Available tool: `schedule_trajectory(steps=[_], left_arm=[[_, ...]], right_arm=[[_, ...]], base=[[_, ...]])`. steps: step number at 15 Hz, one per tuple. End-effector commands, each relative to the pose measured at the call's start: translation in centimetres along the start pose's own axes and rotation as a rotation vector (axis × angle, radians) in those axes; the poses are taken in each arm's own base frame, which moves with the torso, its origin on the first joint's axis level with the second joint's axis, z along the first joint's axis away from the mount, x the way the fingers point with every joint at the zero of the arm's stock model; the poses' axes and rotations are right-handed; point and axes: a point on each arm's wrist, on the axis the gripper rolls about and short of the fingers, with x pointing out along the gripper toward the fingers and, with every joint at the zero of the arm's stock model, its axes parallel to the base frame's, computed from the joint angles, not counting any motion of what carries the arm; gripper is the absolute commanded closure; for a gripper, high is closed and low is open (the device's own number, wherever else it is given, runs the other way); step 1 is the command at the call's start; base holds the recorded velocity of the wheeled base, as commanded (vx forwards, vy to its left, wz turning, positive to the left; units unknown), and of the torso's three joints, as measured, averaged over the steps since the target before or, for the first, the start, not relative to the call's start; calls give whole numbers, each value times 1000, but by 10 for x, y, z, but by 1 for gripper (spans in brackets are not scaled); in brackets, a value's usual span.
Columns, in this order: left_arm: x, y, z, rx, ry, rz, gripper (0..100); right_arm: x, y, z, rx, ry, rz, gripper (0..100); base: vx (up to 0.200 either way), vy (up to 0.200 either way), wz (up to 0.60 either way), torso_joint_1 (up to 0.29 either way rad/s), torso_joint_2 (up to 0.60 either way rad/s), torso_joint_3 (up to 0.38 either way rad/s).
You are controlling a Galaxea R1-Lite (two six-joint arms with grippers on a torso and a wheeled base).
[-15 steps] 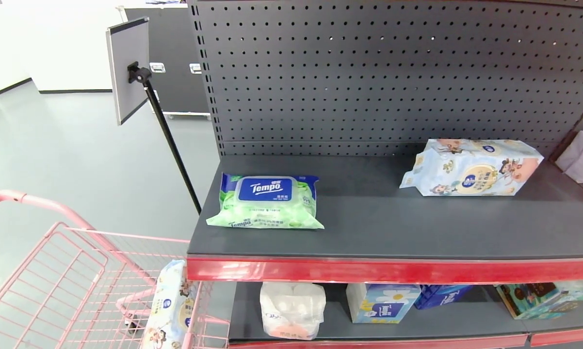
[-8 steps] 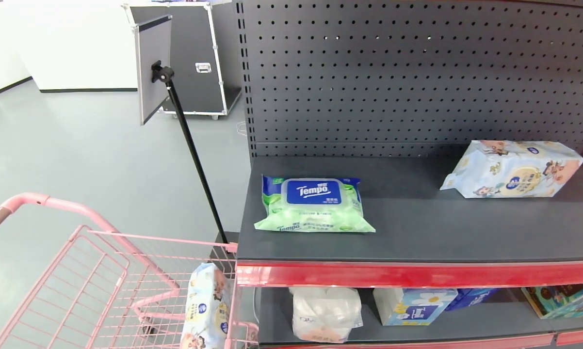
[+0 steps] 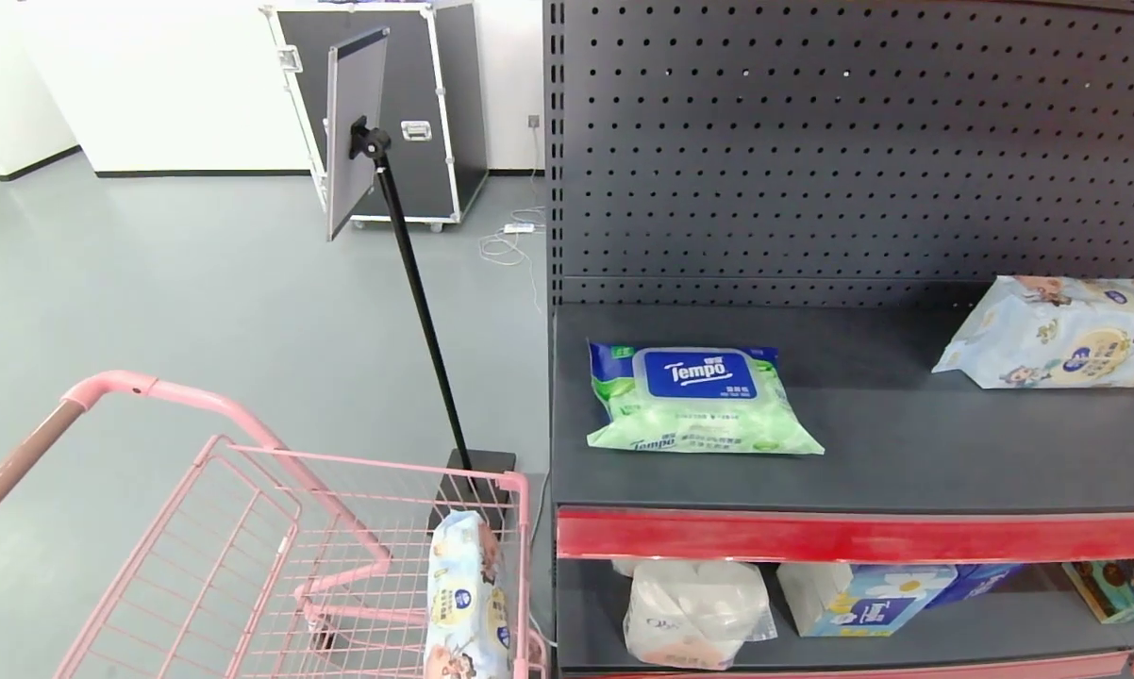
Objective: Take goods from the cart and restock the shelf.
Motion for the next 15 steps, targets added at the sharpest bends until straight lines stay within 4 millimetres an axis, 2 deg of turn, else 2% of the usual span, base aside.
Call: schedule_trajectory(steps=[1, 5, 15], left_arm=[[0, 0, 0, -2, 0, 0, 0], [0, 0, 0, -2, 2, 0, 0], [0, 0, 0, -2, 2, 0, 0]], right_arm=[[0, 0, 0, 0, 0, 0, 0], [0, 0, 0, 0, 0, 0, 0], [0, 0, 0, -2, -2, 0, 0]], base=[[-200, 0, 0, 2, 7, 2], [-200, 0, 0, -2, 6, 0], [0, 0, 0, 0, 0, 0]])
